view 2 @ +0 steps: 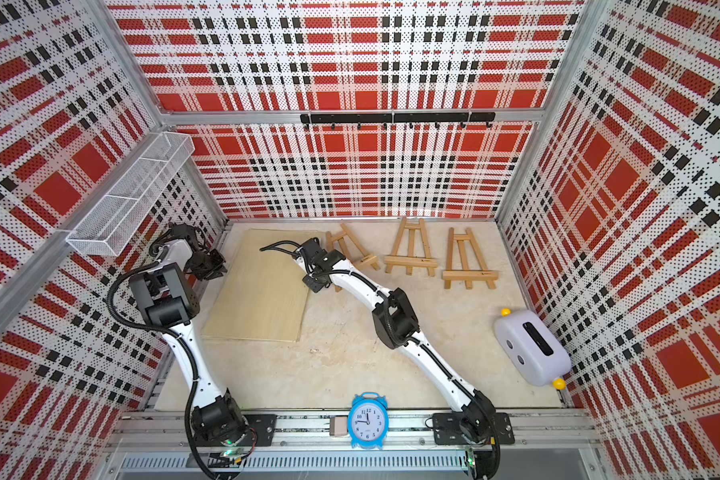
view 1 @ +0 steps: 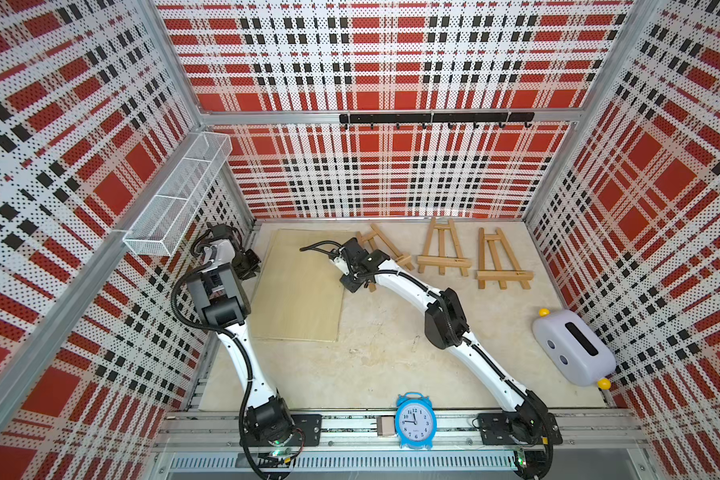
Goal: Disassemble the easel
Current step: Adjust the drawing board.
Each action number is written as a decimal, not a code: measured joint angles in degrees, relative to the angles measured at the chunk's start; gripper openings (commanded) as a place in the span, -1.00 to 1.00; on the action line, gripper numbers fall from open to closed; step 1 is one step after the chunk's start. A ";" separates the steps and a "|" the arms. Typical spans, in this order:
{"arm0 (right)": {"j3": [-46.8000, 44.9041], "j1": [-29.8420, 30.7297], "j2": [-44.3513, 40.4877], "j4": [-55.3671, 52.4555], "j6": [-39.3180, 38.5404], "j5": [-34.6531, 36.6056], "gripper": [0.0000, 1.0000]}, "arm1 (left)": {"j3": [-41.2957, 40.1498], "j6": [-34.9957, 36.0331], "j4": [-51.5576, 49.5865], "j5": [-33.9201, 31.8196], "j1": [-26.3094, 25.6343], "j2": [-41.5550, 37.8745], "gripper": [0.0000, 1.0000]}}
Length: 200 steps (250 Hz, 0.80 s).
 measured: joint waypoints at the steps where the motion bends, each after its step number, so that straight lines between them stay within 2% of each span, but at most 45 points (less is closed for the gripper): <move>1: 0.00 0.00 0.00 -0.02 -0.02 -0.02 -0.57 | 0.00 0.00 0.00 0.00 0.00 0.00 -0.54; 132: 0.59 -0.46 0.46 1.22 1.01 0.66 -0.47 | -0.63 0.87 0.61 0.07 -0.02 -0.04 -0.54; 200: 1.11 -1.05 1.22 3.48 2.38 0.09 -0.50 | -2.73 1.14 1.92 -0.11 -0.07 -1.11 -0.54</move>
